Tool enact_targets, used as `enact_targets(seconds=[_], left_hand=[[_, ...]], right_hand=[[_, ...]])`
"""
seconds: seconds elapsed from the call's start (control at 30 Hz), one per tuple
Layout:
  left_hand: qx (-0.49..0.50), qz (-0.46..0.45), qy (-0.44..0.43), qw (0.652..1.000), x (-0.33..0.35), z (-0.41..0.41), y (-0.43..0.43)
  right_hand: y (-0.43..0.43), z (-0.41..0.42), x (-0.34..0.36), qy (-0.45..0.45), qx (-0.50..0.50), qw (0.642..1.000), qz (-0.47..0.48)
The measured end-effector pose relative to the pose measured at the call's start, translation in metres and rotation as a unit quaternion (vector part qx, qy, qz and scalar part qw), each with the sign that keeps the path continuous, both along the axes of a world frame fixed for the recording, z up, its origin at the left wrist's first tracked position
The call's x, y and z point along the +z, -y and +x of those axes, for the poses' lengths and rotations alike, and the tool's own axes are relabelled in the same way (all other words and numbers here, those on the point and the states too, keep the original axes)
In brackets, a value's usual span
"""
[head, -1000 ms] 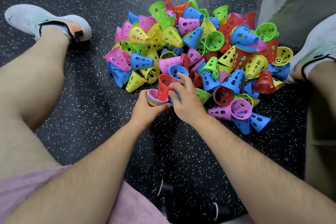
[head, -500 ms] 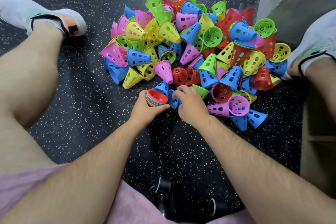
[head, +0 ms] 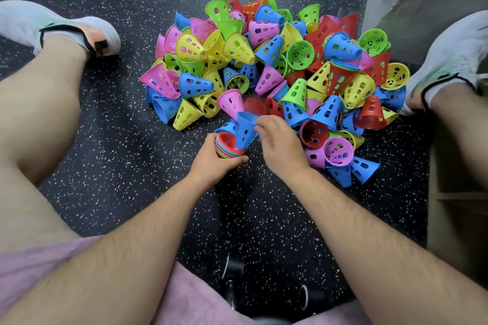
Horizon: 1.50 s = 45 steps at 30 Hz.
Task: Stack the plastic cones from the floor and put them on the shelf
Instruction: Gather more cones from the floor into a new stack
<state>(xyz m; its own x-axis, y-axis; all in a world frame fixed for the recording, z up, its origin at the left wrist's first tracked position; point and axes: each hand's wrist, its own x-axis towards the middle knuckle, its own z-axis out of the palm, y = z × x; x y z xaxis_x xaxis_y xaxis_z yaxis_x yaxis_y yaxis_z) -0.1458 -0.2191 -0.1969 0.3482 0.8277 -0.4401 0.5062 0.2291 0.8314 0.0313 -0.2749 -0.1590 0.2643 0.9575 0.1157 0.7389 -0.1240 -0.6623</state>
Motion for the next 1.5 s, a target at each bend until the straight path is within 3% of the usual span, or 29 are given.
enact_targets(seconds=[0.13, 0.23, 0.3, 0.43, 0.6, 0.8, 0.97, 1.17, 1.27, 1.5], left_hand=[[-0.007, 0.011, 0.015, 1.000, 0.004, 0.014, 0.003], [-0.008, 0.007, 0.034, 0.999, 0.004, 0.026, 0.005], [-0.021, 0.001, 0.033, 0.999, 0.004, 0.032, 0.006], [-0.043, -0.003, 0.028, 0.999, 0.001, 0.040, 0.008], [-0.047, -0.008, 0.037, 0.998, 0.001, 0.046, 0.011], [-0.047, -0.013, 0.021, 0.999, 0.002, 0.047, 0.013], [-0.060, -0.014, 0.021, 0.998, 0.007, 0.052, 0.019], [-0.065, 0.002, 0.036, 0.997, 0.009, 0.062, 0.026], [-0.078, 0.002, 0.034, 0.996, 0.005, 0.065, 0.029], [-0.096, -0.005, 0.019, 0.995, 0.001, 0.079, 0.034]], right_hand=[[0.015, -0.009, -0.001, -0.008, 0.081, 0.995, -0.053], [0.014, 0.004, -0.005, 0.033, -0.014, 0.998, -0.045], [0.006, 0.019, -0.008, 0.089, -0.069, 0.989, -0.096], [-0.008, 0.036, -0.014, 0.193, -0.063, 0.951, -0.233], [-0.007, 0.031, -0.020, 0.258, -0.052, 0.933, -0.247], [0.003, 0.036, -0.007, 0.134, -0.146, 0.975, -0.096], [0.014, 0.033, 0.019, 0.065, -0.195, 0.979, 0.012], [0.048, 0.020, 0.020, -0.048, -0.026, 0.997, -0.048], [0.065, 0.029, 0.014, -0.062, -0.081, 0.992, -0.079], [0.079, 0.059, -0.002, 0.065, -0.177, 0.970, -0.152]])
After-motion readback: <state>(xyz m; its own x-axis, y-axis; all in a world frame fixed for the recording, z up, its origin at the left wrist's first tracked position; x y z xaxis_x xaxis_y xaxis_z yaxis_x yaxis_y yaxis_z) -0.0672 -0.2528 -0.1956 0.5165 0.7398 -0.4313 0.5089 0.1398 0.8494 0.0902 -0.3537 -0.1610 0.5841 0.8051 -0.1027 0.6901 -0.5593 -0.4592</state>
